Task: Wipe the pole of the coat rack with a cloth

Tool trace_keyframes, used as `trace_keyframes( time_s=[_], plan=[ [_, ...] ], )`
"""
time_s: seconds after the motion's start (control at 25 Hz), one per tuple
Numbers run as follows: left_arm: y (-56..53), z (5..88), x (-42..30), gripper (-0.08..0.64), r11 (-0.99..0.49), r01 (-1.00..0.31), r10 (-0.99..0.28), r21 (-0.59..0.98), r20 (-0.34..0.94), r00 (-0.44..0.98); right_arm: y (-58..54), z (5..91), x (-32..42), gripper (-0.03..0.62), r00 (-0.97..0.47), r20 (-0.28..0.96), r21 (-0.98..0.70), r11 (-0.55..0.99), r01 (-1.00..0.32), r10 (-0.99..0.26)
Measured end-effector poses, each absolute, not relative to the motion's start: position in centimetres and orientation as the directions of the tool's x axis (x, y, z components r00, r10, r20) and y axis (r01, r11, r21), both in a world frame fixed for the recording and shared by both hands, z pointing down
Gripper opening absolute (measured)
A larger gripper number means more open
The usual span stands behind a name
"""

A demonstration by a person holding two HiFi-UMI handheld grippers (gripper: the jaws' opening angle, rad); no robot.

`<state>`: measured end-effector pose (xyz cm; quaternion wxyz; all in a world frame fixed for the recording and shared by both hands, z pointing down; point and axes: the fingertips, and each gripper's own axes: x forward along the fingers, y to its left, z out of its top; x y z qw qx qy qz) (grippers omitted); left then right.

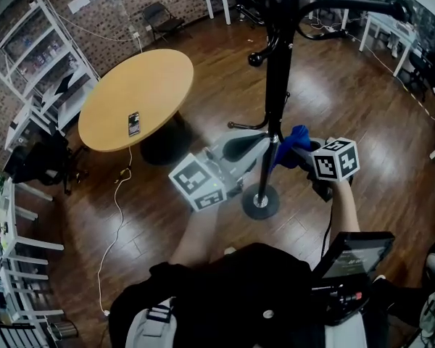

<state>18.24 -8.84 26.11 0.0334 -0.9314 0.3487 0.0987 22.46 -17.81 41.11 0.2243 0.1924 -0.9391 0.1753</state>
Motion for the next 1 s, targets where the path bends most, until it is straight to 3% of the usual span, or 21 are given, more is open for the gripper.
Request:
trace_keyframes(
  time_s=[0.28, 0.6, 0.8, 1.0],
  plan=[
    [-8.0, 26.2, 17.7, 0.002, -0.731, -0.682, -0.669, 0.005, -0.201, 0.716, -20.0, 40.8, 20.0, 0.021, -0.822, 0.422, -0.137, 0.869, -0.475, -0.383],
    [-7.6, 26.4, 16.8, 0.002, -0.709, -0.705, -0.691, -0.001, -0.196, 0.696, -21.6, 30.3, 17.9, 0.021, -0.882, 0.012, -0.071, 0.879, -0.471, -0.471],
    [-7.5, 25.9, 16.7, 0.002, -0.714, -0.7, -0.684, -0.008, -0.203, 0.701, -22.0, 19.3, 18.9, 0.021, -0.816, -0.266, 0.005, 0.846, -0.533, -0.513],
    [-7.7, 25.3, 17.0, 0.002, -0.725, -0.689, -0.672, -0.017, -0.205, 0.712, -20.9, 8.4, 19.6, 0.021, -0.755, -0.453, 0.082, 0.821, -0.564, -0.474]
  ],
)
